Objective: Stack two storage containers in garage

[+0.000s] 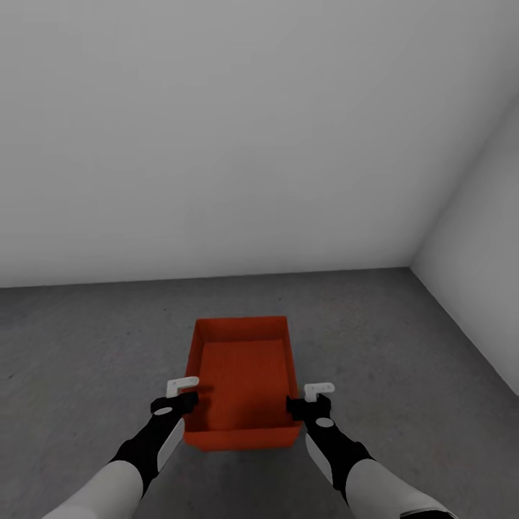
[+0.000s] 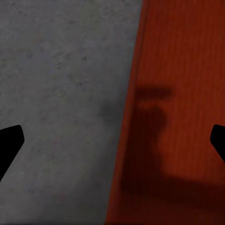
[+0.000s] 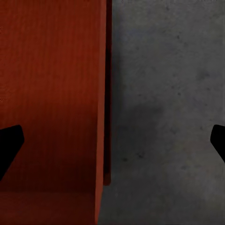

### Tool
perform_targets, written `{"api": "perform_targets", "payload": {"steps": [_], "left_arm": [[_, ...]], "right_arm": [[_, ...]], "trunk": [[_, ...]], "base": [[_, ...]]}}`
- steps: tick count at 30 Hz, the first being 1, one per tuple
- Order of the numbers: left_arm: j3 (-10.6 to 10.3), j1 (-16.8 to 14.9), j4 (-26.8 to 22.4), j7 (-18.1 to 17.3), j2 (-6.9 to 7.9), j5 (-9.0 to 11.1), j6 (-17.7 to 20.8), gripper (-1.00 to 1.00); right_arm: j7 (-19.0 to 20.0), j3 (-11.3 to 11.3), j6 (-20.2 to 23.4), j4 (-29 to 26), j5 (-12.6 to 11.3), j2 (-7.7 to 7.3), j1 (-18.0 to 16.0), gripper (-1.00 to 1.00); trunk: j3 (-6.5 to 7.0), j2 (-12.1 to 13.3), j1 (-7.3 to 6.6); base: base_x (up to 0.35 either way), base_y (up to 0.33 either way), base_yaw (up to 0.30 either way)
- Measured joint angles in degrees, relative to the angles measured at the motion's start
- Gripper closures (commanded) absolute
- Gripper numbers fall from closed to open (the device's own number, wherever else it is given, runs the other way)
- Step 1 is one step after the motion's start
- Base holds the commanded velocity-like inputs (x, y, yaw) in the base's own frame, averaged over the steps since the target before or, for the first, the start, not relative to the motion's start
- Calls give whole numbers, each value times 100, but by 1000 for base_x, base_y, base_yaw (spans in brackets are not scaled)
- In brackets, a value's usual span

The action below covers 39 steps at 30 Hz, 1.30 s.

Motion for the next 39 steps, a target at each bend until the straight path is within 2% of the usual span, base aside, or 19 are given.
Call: {"api": "perform_targets", "payload": {"steps": [17, 23, 25, 28, 29, 32, 35, 39], "left_arm": [[26, 0, -1, 0, -7, 5, 0, -100], [50, 0, 7, 5, 33, 2, 7, -100], [107, 0, 40, 9, 119, 2, 8, -100], [249, -1, 106, 11, 339, 18, 12, -100], [349, -1, 162, -6, 465, 25, 15, -100], [552, -1, 347, -26, 695, 64, 16, -100], [692, -1, 555, -35, 820, 110, 13, -100], [763, -1, 763, -30, 895, 140, 11, -100]], "right_arm": [[-15, -24, -47, -21, -33, 0, 0, -100], [7, -42, -113, -108, -63, -47, 0, -100], [16, -40, -124, -91, -71, -130, 0, -100], [29, -36, -130, -42, -87, -355, 0, -100], [38, -37, -131, -7, -95, -480, 0, -100], [49, -34, -132, 160, -106, -686, 1, -100], [53, -27, -137, 394, -87, -780, 1, -100], [53, -26, -139, 644, -68, -831, 1, -100]], "trunk": [[305, 682, -373], [413, 923, -505], [449, 1003, -549], [503, 1123, -615], [521, 1163, -637], [574, 1284, -703], [628, 1404, -769], [700, 1564, -857]], "base": [[0, 0, 0], [0, 0, 0], [0, 0, 0], [0, 0, 0], [0, 0, 0], [0, 0, 0], [0, 0, 0], [0, 0, 0]]}}
